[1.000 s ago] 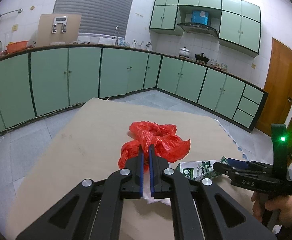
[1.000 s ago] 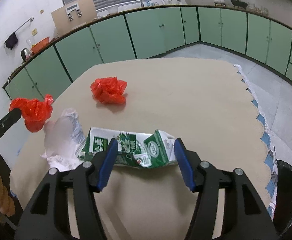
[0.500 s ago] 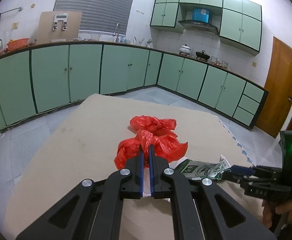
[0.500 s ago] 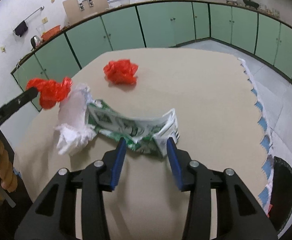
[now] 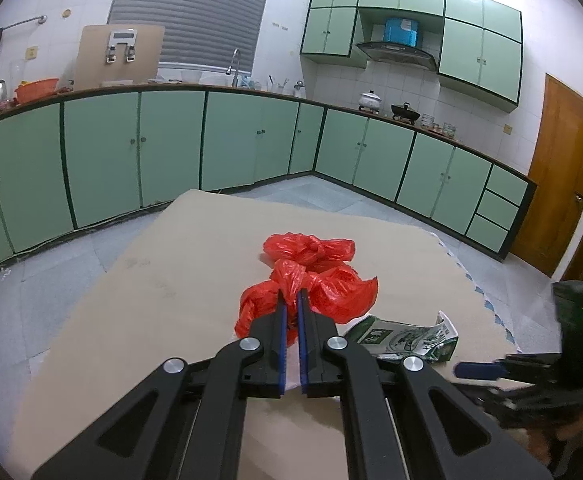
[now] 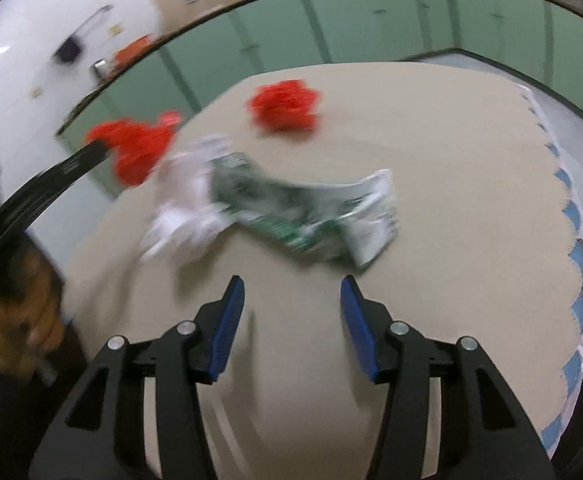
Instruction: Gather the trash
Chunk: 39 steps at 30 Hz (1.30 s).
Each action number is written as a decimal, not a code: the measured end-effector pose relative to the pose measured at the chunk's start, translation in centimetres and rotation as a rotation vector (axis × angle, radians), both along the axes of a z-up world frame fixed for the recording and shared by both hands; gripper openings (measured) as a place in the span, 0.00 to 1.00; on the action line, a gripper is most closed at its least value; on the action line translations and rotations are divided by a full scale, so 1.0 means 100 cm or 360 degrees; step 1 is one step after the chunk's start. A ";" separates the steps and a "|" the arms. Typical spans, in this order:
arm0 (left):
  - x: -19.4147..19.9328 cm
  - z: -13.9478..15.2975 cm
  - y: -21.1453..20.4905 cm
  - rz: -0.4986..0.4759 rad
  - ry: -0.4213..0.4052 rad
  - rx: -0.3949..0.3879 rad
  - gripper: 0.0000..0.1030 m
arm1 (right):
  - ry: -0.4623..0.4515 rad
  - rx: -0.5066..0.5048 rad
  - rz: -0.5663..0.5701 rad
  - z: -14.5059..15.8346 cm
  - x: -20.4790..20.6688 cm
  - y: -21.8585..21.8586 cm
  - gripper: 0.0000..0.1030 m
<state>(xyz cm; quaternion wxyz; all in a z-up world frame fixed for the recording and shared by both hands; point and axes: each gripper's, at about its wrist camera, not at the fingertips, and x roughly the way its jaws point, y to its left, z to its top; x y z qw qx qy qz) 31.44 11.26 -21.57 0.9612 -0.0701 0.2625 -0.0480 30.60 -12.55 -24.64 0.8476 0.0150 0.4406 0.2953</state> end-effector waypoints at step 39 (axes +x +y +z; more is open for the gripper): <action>-0.011 0.018 0.003 0.0025 -0.0047 0.0046 0.05 | 0.0029 -0.0039 0.0237 -0.012 0.033 0.009 0.50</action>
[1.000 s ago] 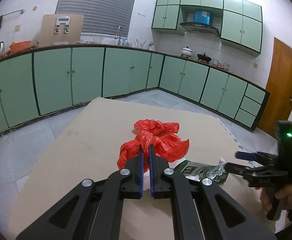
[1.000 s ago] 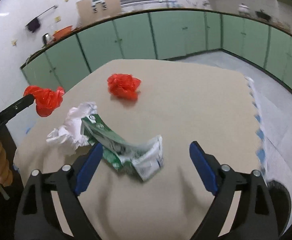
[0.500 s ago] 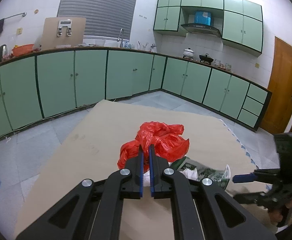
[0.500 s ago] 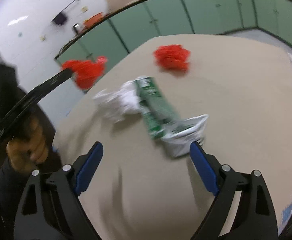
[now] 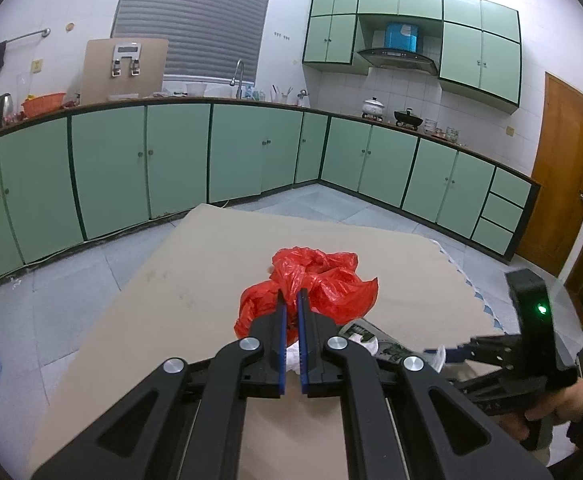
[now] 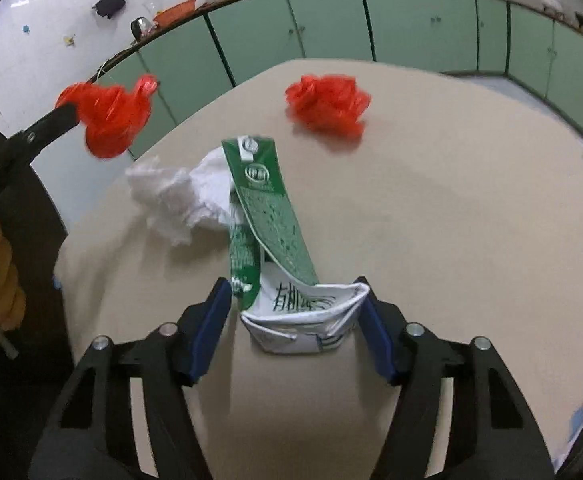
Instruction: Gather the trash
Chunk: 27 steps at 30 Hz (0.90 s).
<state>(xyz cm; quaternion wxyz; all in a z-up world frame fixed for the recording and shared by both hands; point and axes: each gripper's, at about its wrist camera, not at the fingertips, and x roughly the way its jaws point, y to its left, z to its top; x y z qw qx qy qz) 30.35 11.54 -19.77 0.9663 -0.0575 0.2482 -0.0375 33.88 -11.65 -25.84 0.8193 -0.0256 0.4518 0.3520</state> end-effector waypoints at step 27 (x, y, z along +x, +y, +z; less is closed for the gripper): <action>-0.051 0.019 -0.049 -0.0168 -0.0023 -0.0047 0.05 | -0.0197 0.0164 -0.0348 0.089 -0.097 -0.086 0.49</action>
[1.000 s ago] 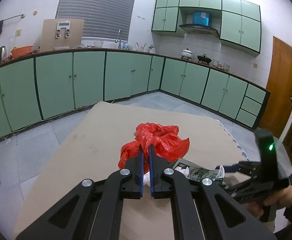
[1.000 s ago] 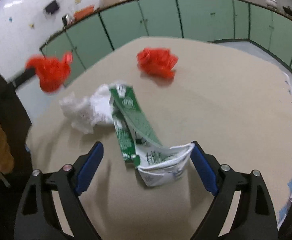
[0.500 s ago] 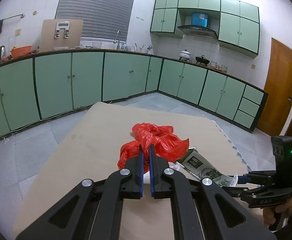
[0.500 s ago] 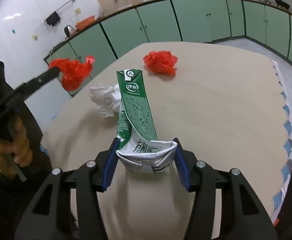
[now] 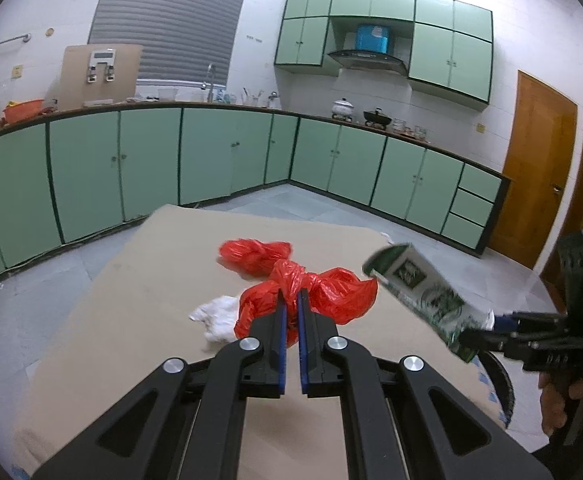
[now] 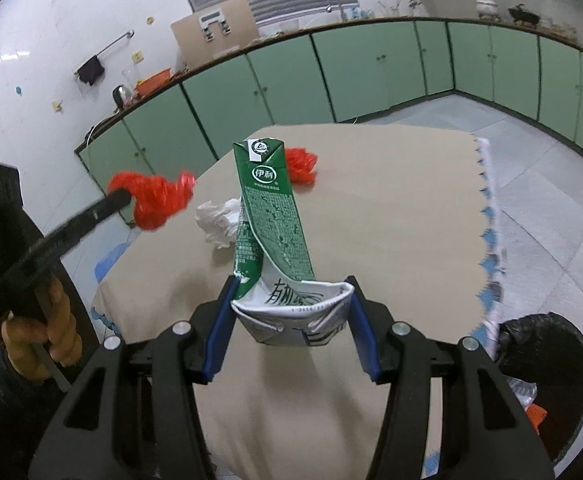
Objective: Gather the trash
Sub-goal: 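Carry the red bag and green carton over the bin with both tools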
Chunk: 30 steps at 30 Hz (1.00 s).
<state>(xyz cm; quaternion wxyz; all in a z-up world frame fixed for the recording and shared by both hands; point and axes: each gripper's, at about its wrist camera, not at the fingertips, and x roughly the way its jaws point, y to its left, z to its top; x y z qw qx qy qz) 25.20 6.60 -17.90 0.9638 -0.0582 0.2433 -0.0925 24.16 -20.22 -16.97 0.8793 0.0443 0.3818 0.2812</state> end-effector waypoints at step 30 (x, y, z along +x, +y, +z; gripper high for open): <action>-0.040 0.030 -0.101 -0.0323 -0.0058 0.0041 0.05 | -0.0175 0.0009 -0.0311 0.057 -0.081 -0.080 0.49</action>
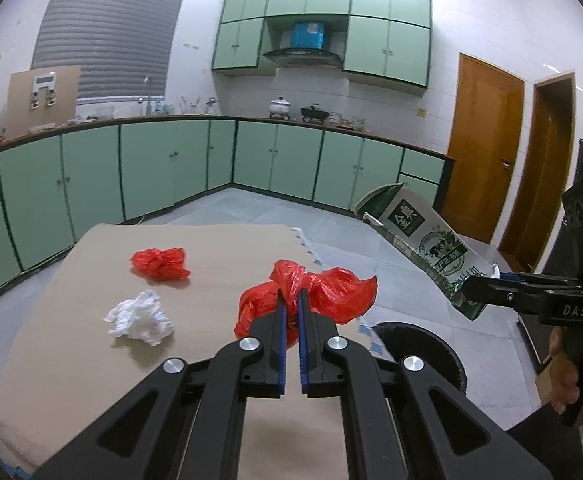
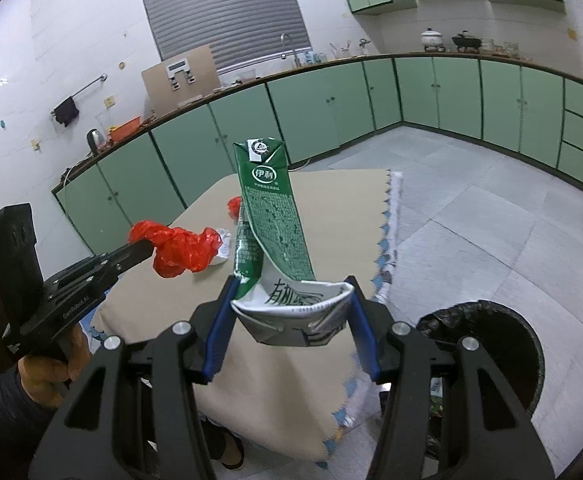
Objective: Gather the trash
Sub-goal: 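Carry the red bag and green carton over the bin with both tools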
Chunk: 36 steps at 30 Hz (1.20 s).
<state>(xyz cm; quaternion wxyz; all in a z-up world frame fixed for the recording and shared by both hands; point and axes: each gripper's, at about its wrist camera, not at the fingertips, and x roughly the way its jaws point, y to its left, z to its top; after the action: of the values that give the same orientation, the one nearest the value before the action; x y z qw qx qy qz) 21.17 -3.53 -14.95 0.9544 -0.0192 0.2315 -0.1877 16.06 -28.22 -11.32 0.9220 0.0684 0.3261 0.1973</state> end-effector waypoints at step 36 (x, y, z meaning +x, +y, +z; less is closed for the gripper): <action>0.108 -0.124 -0.291 -0.0639 0.0407 0.0268 0.05 | 0.0433 -0.0032 -0.0796 -0.174 0.024 -0.211 0.49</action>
<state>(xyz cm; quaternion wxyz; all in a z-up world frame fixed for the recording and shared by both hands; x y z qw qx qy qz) 31.95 -32.60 -27.31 0.8592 0.0832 0.3643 -0.3496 18.50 -49.30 -28.74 0.8904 0.1634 0.4218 -0.0506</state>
